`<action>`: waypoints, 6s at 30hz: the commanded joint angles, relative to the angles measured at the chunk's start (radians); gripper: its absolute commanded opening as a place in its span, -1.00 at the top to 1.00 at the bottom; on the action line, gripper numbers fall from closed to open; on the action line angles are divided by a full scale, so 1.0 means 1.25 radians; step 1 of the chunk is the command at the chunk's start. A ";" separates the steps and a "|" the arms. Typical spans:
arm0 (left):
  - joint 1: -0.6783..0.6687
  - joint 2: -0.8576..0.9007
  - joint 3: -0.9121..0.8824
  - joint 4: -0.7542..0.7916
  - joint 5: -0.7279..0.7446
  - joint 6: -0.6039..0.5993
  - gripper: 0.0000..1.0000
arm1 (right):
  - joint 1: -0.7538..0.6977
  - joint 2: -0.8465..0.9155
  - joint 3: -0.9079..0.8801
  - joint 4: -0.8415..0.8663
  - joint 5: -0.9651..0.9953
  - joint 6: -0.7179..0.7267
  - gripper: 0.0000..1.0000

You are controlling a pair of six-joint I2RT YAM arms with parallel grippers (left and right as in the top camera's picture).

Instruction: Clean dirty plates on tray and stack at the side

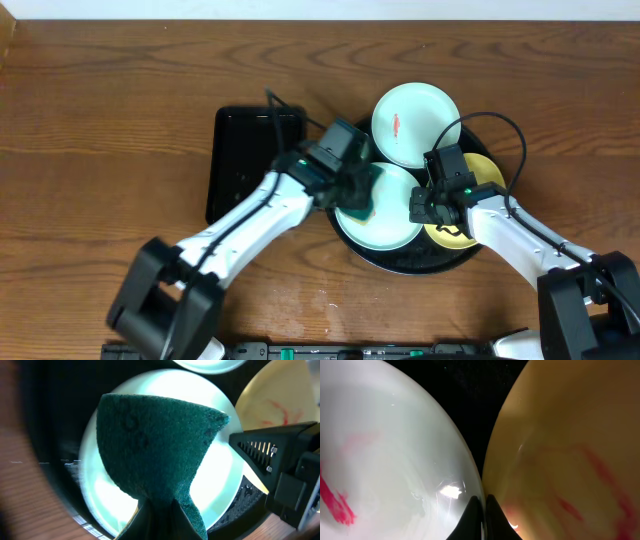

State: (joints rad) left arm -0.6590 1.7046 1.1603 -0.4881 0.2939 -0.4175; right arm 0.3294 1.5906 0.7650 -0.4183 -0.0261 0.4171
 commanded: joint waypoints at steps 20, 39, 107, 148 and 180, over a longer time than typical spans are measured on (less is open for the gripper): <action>-0.037 0.224 0.031 0.007 -0.242 -0.095 0.85 | 0.010 0.014 0.005 -0.007 -0.028 -0.011 0.98; -0.039 0.236 0.082 0.010 -0.059 -0.105 0.85 | 0.010 0.014 0.005 -0.015 -0.028 -0.012 0.98; 0.332 0.085 0.089 -0.244 -0.216 0.027 0.66 | 0.009 0.014 0.158 -0.159 -0.022 -0.155 0.98; 0.366 -0.082 0.109 -0.297 -0.097 0.071 -0.55 | 0.008 0.230 0.253 -0.223 -0.122 -0.150 0.98; 0.366 -0.490 0.109 -0.451 -0.097 0.079 -0.68 | 0.230 0.133 0.464 0.138 0.161 -0.238 0.98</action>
State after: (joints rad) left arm -0.2054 1.1233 1.2705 -1.0412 0.1627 -0.3317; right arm 0.5541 1.6958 1.3148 -0.2832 0.0639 0.1322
